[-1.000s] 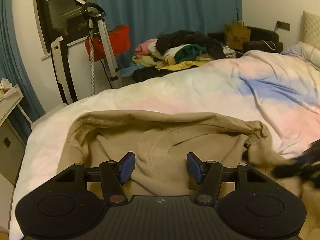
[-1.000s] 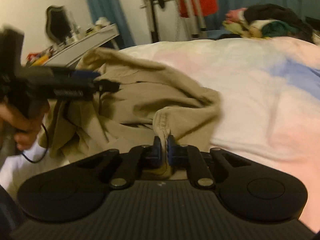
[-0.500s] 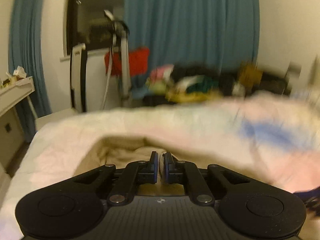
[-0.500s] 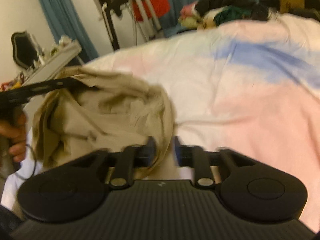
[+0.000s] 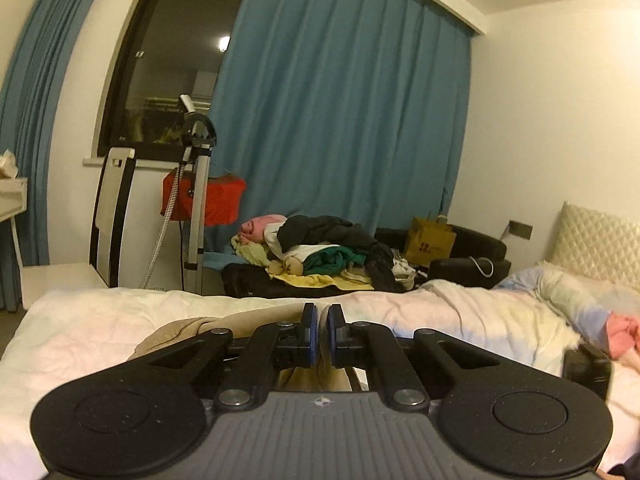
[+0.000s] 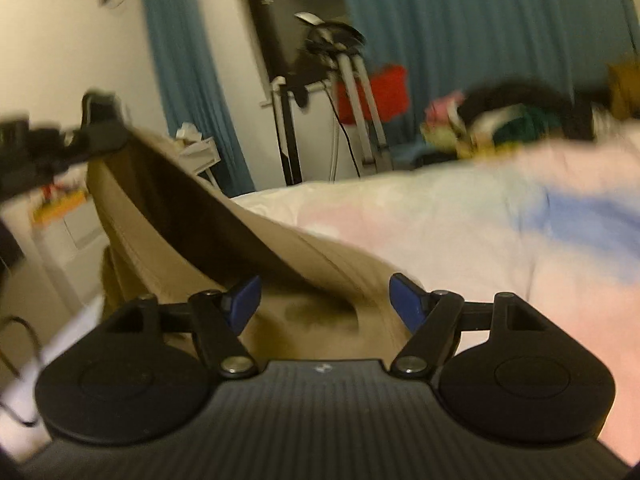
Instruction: Fold clothes
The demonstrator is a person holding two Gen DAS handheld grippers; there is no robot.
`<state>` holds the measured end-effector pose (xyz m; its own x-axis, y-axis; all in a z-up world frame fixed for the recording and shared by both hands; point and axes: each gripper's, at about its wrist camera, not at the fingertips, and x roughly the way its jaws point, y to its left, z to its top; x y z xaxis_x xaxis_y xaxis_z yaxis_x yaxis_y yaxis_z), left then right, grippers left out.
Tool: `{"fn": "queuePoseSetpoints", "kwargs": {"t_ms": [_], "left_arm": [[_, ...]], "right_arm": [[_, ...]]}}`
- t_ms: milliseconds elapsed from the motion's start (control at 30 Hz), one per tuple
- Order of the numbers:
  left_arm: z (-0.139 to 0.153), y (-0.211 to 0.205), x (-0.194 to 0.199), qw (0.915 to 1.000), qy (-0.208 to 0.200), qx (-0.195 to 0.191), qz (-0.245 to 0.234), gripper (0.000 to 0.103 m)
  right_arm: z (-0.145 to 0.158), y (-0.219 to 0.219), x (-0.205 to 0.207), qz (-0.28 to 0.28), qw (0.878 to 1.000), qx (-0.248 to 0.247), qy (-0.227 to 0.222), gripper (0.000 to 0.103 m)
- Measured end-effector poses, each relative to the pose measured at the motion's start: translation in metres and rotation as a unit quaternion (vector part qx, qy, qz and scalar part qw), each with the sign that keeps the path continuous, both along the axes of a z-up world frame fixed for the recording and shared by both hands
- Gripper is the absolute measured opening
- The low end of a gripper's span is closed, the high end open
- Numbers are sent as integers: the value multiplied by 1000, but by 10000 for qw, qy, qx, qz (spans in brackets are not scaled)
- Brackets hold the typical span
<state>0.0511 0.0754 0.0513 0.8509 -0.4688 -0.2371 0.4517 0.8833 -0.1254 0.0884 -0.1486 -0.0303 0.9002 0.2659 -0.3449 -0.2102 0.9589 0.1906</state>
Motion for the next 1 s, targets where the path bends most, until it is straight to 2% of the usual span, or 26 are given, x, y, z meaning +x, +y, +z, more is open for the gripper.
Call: {"fn": "queuePoseSetpoints", "kwargs": {"t_ms": [33, 67, 167, 267, 400, 500, 600, 733, 900, 933, 1000], "left_arm": [[-1, -4, -1, 10000, -25, 37, -29, 6], [-2, -6, -2, 10000, -49, 44, -61, 6], [-6, -10, -6, 9999, -106, 15, -107, 6], [-9, -15, -8, 9998, -135, 8, -137, 6], [-8, -17, -11, 9996, -114, -203, -165, 5], [-6, -14, -16, 9992, -259, -269, -111, 5], [-5, -7, -15, 9989, -225, -396, -67, 5], [-6, -3, -14, 9990, -166, -415, -62, 5], [-6, -4, -17, 9995, -165, -267, -59, 6], [-7, -4, -17, 9996, -162, -209, -29, 6], [-9, -3, -17, 9999, -107, -110, 34, 6]], "right_arm": [[1, 7, 6, -76, 9998, -182, -90, 73], [1, 1, 11, -181, 9998, -51, -73, 73], [2, -20, 28, -508, 9976, 464, 18, 73], [3, -66, 31, -884, 9844, 1490, 297, 75], [-1, -92, 25, -1117, 9736, 1931, 479, 75], [-13, -97, 26, -1144, 9751, 1610, 1005, 75], [-26, -97, 20, -1246, 9729, 1255, 1491, 74], [-22, -90, -1, -1242, 9746, 1057, 1534, 75], [-17, -67, -13, -577, 9808, 963, 1591, 73], [-19, -60, -12, -607, 9803, 863, 1669, 73], [-27, -65, -7, -1018, 9724, 1133, 1769, 73]]}}
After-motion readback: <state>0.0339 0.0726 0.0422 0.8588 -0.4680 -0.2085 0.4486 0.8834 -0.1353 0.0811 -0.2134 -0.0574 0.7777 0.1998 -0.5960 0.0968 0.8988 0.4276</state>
